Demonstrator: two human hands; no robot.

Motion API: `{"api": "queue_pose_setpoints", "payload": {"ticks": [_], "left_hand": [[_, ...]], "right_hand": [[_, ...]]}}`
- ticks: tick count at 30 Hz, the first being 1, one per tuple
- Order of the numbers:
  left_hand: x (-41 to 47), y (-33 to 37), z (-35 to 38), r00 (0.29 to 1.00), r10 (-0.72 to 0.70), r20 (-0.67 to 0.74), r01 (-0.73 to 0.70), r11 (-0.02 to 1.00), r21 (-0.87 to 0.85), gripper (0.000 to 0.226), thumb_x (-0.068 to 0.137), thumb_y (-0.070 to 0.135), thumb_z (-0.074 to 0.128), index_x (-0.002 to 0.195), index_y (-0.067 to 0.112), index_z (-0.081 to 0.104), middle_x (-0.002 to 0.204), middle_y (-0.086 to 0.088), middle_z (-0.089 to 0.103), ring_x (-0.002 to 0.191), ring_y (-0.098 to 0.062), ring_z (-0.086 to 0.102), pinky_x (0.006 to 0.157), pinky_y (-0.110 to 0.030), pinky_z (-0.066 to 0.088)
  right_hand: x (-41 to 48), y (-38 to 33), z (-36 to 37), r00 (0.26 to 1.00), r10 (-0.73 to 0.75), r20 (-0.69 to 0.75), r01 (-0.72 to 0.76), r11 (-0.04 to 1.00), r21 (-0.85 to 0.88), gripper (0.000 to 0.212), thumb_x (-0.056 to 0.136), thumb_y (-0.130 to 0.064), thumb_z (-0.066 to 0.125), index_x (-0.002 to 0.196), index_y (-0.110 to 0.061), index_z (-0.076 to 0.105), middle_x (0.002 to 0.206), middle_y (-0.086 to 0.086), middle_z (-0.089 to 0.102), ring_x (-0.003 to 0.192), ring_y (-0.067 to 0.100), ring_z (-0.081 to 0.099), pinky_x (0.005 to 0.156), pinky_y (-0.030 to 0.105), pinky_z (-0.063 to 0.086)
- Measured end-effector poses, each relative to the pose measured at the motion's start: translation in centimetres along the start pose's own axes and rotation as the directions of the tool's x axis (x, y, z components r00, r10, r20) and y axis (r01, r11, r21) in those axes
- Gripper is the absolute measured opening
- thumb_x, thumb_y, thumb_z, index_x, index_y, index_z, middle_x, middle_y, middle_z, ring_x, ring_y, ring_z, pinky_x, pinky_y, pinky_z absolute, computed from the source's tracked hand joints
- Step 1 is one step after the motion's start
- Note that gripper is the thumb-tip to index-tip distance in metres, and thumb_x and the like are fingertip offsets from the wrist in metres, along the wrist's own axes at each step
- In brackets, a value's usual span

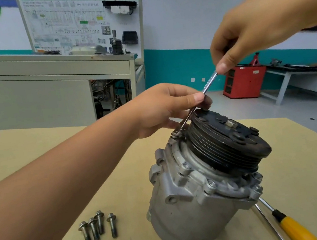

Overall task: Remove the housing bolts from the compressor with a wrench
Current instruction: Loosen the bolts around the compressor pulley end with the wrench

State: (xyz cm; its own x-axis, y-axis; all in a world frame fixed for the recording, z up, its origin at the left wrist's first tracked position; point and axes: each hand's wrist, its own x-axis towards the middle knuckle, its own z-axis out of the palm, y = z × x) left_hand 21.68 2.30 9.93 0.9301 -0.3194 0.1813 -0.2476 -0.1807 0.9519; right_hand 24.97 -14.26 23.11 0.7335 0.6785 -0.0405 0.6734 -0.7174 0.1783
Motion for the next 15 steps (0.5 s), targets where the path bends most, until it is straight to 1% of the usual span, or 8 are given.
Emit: {"api": "queue_pose_setpoints", "payload": {"ticks": [2,4,6,9,10,12,13,15], "left_hand": [[0.3,-0.2,-0.2,1.000,-0.003,-0.004,0.003,1.000,-0.004,0.021,0.070,0.035,0.064,0.081,0.019,0.073,0.080,0.005,0.072,0.073,-0.010,0.063,0.064,-0.022,0.054],[0.4,-0.3,-0.3,1.000,-0.005,-0.004,0.005,1.000,-0.024,0.022,0.068,0.034,0.065,0.080,0.018,0.073,0.080,0.004,0.073,0.072,-0.011,0.064,0.062,-0.022,0.055],[0.4,-0.4,-0.4,1.000,-0.001,-0.001,0.001,0.999,-0.041,0.024,0.070,0.033,0.064,0.083,0.014,0.071,0.077,0.006,0.073,0.066,-0.009,0.065,0.058,-0.022,0.054],[0.3,-0.3,-0.5,1.000,0.006,0.001,-0.006,0.999,-0.043,0.024,0.078,0.028,0.060,0.089,0.007,0.063,0.069,0.010,0.071,0.056,-0.003,0.062,0.054,-0.020,0.051],[0.3,-0.2,-0.5,1.000,0.012,0.006,-0.012,0.999,-0.049,0.020,0.079,0.027,0.059,0.084,0.008,0.061,0.067,0.010,0.070,0.053,-0.002,0.060,0.052,-0.019,0.051],[0.2,-0.2,-0.6,1.000,0.018,0.007,-0.017,0.996,-0.082,0.016,0.076,0.027,0.060,0.064,0.016,0.061,0.073,0.006,0.072,0.049,-0.003,0.058,0.049,-0.019,0.049],[0.2,-0.1,-0.7,1.000,0.018,0.005,-0.017,0.995,-0.099,0.021,0.074,0.027,0.061,0.054,0.020,0.061,0.079,0.003,0.074,0.048,-0.004,0.058,0.048,-0.019,0.049],[0.3,-0.2,-0.8,1.000,0.020,0.008,-0.019,0.993,-0.112,0.027,0.073,0.027,0.062,0.046,0.021,0.061,0.086,0.000,0.075,0.048,-0.005,0.058,0.048,-0.020,0.049]], "right_hand": [[0.3,0.0,0.1,0.996,-0.029,-0.087,0.023,0.997,-0.070,0.021,0.071,-0.054,0.064,0.064,-0.035,0.066,0.062,-0.012,0.062,0.064,0.006,0.055,0.057,0.027,0.033],[0.5,-0.2,0.1,0.990,-0.058,-0.128,0.041,0.990,-0.131,0.014,0.075,-0.046,0.067,0.067,-0.036,0.061,0.071,-0.014,0.061,0.070,0.006,0.053,0.057,0.026,0.032],[0.9,-0.6,-0.1,0.989,-0.076,-0.123,0.055,0.985,-0.165,0.014,0.076,-0.043,0.068,0.068,-0.036,0.059,0.076,-0.013,0.062,0.072,0.006,0.053,0.058,0.025,0.033],[1.6,-1.1,-0.4,0.991,-0.103,-0.090,0.080,0.971,-0.223,0.012,0.078,-0.040,0.068,0.072,-0.034,0.059,0.082,-0.009,0.063,0.076,0.006,0.053,0.062,0.027,0.038],[1.9,-1.4,-0.5,0.989,-0.116,-0.089,0.091,0.966,-0.243,0.012,0.079,-0.038,0.069,0.073,-0.033,0.059,0.083,-0.008,0.063,0.076,0.006,0.053,0.064,0.027,0.039],[2.3,-1.7,-0.8,0.984,-0.153,-0.094,0.121,0.952,-0.280,0.010,0.080,-0.035,0.069,0.077,-0.030,0.061,0.083,-0.007,0.063,0.077,0.007,0.054,0.064,0.027,0.039],[2.5,-1.8,-0.8,0.980,-0.175,-0.098,0.139,0.945,-0.297,0.010,0.080,-0.033,0.070,0.077,-0.030,0.060,0.083,-0.007,0.063,0.077,0.010,0.055,0.065,0.028,0.040],[2.6,-1.9,-0.9,0.970,-0.220,-0.099,0.176,0.925,-0.337,0.017,0.081,-0.033,0.070,0.071,-0.034,0.056,0.083,-0.006,0.062,0.081,0.016,0.056,0.068,0.030,0.039]]}}
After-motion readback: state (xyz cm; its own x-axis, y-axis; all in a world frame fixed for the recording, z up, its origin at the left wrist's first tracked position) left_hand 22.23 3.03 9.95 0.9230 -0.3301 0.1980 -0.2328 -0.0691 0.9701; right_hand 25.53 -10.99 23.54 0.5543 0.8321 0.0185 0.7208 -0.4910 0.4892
